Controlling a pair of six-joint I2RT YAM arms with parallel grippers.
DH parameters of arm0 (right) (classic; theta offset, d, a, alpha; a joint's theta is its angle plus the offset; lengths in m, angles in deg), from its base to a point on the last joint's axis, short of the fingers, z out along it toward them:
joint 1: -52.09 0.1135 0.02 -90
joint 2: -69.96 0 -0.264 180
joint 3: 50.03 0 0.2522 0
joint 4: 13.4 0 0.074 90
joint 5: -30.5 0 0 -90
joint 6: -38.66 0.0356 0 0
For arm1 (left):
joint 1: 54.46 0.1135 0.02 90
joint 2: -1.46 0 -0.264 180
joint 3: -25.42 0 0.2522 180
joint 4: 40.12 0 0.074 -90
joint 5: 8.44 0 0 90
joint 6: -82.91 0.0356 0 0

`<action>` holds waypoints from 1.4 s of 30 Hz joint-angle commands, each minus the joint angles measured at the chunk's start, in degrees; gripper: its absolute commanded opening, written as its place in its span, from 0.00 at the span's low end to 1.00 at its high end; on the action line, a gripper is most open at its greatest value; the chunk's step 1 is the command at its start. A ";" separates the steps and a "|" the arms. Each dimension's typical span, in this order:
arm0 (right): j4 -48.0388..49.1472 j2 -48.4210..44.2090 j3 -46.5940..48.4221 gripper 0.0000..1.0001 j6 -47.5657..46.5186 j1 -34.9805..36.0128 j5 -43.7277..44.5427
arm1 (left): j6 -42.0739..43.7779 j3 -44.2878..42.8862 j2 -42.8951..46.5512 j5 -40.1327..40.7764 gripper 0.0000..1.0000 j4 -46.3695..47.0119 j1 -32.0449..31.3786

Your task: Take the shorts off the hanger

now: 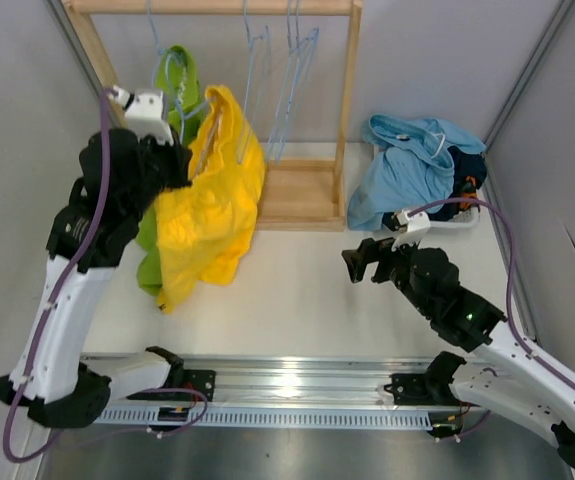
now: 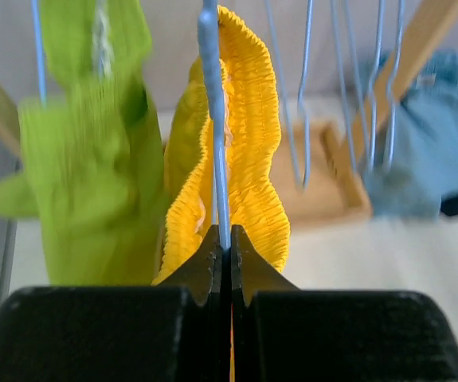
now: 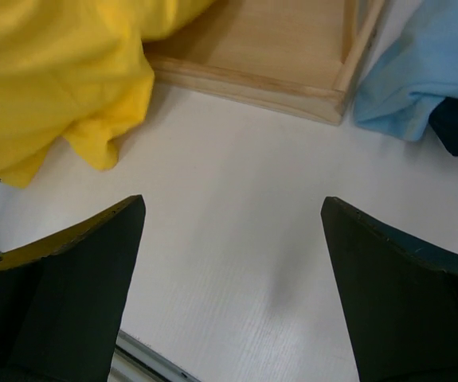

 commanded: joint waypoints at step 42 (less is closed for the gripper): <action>10.02 12.58 17.59 0.42 -8.31 2.46 -22.89 | -14.94 9.60 27.90 -46.89 0.00 -6.32 -9.16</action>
